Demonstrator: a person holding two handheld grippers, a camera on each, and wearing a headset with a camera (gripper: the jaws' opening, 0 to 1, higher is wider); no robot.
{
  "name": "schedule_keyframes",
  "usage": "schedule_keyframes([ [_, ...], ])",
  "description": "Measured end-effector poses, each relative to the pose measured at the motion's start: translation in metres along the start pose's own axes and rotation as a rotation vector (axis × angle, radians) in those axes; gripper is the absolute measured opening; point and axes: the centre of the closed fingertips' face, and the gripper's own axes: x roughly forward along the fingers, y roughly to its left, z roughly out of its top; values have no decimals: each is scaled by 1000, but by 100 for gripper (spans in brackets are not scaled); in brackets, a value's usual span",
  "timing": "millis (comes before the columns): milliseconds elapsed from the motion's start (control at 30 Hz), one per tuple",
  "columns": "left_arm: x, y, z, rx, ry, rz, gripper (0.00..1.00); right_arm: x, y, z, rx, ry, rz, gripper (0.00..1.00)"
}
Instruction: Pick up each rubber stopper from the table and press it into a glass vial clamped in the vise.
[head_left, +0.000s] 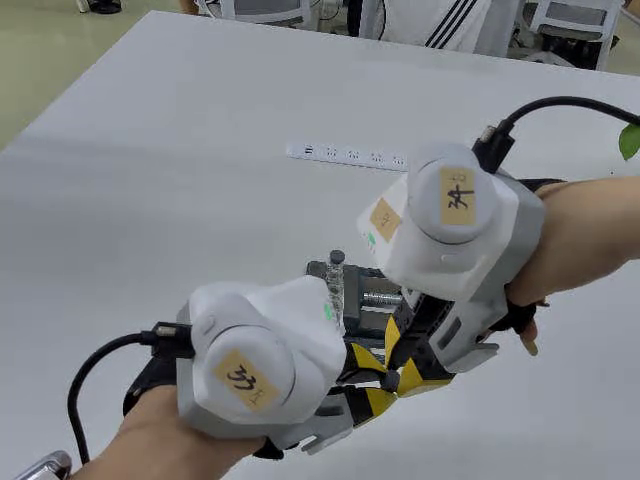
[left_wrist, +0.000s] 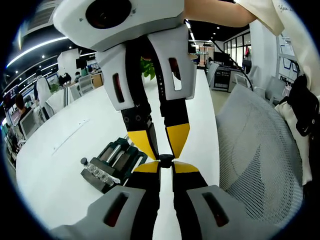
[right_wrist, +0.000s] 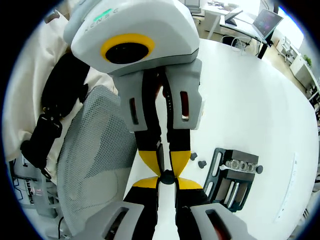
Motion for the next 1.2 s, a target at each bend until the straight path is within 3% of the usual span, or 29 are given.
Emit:
schedule_keyframes([
  [167,-1,0,-1,-21,-9,5,4,0,-1,1,15,-42,-13,7],
  [300,-4,2,1,-42,-21,14,4,-8,-9,4,30,-126,-83,18],
  [400,-5,5,1,-36,-23,29,4,-12,-5,4,101,-193,-63,15],
  [667,-6,7,2,-54,-38,48,4,-17,-9,6,215,-352,-125,13],
  [867,-6,6,3,-69,-48,50,4,-15,-6,4,236,-379,-128,11],
  [1200,-6,4,6,-75,-60,46,4,-12,-4,2,235,-366,-121,10],
])
